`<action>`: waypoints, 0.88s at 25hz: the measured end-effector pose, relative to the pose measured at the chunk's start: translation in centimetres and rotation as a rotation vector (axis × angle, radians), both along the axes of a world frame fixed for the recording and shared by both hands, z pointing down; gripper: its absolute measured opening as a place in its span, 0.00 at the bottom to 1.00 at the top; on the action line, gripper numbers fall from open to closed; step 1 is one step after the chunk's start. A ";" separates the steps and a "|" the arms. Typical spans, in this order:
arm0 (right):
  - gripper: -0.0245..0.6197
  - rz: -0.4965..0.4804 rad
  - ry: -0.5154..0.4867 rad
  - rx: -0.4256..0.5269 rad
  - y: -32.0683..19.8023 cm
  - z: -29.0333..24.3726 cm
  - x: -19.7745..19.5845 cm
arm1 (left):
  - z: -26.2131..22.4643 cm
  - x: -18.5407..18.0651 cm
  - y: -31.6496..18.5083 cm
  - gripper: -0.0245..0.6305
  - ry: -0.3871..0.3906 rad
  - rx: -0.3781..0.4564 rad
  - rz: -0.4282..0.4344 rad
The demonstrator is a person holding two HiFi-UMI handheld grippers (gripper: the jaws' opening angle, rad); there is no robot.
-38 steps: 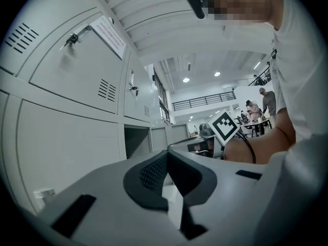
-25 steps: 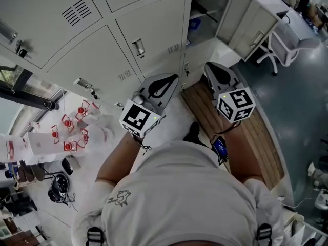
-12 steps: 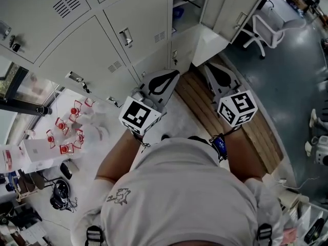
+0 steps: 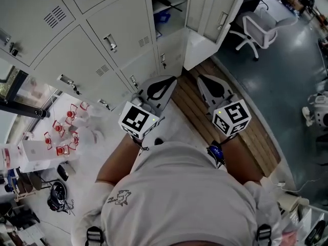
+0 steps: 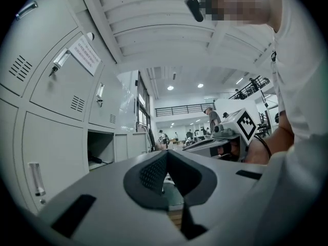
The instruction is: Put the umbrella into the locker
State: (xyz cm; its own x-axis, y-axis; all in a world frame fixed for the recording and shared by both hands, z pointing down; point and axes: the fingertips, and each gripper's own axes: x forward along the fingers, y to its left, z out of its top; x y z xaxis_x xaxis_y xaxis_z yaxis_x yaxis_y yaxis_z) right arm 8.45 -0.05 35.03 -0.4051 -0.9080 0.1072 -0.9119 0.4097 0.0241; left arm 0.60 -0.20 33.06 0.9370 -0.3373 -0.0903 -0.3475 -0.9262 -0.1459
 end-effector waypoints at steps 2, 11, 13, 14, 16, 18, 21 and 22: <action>0.10 -0.006 -0.006 -0.004 1.5 0.1 1.5 | 0.2 1.8 1.5 0.05 -0.007 -0.007 0.006; 0.10 -0.044 -0.021 -0.017 7.4 0.9 6.0 | 1.5 7.6 8.0 0.05 -0.038 0.004 0.025; 0.10 -0.049 -0.020 -0.032 8.1 1.5 6.2 | 1.9 7.8 8.8 0.05 -0.035 -0.005 0.026; 0.10 -0.049 -0.019 -0.038 8.4 1.8 6.1 | 2.1 7.6 9.1 0.05 -0.033 -0.012 0.025; 0.10 -0.041 -0.016 -0.038 9.2 1.9 5.7 | 2.4 6.9 9.7 0.05 -0.031 -0.021 0.026; 0.10 -0.028 -0.015 -0.027 9.7 1.7 5.1 | 2.3 6.1 10.0 0.05 -0.027 -0.025 0.031; 0.10 -0.017 -0.025 -0.018 9.9 1.2 3.5 | 1.9 4.6 10.0 0.05 -0.023 -0.025 0.040; 0.10 -0.016 -0.030 -0.016 9.9 1.1 2.7 | 1.7 3.9 10.0 0.05 -0.022 -0.023 0.044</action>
State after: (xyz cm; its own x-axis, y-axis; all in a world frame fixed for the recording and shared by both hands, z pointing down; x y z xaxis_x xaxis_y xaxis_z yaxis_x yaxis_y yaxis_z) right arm 11.10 9.82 36.12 -0.4229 -0.8996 0.1089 -0.9054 0.4245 -0.0096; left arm 4.51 9.82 34.73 0.9526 -0.2978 -0.0621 -0.3036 -0.9437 -0.1315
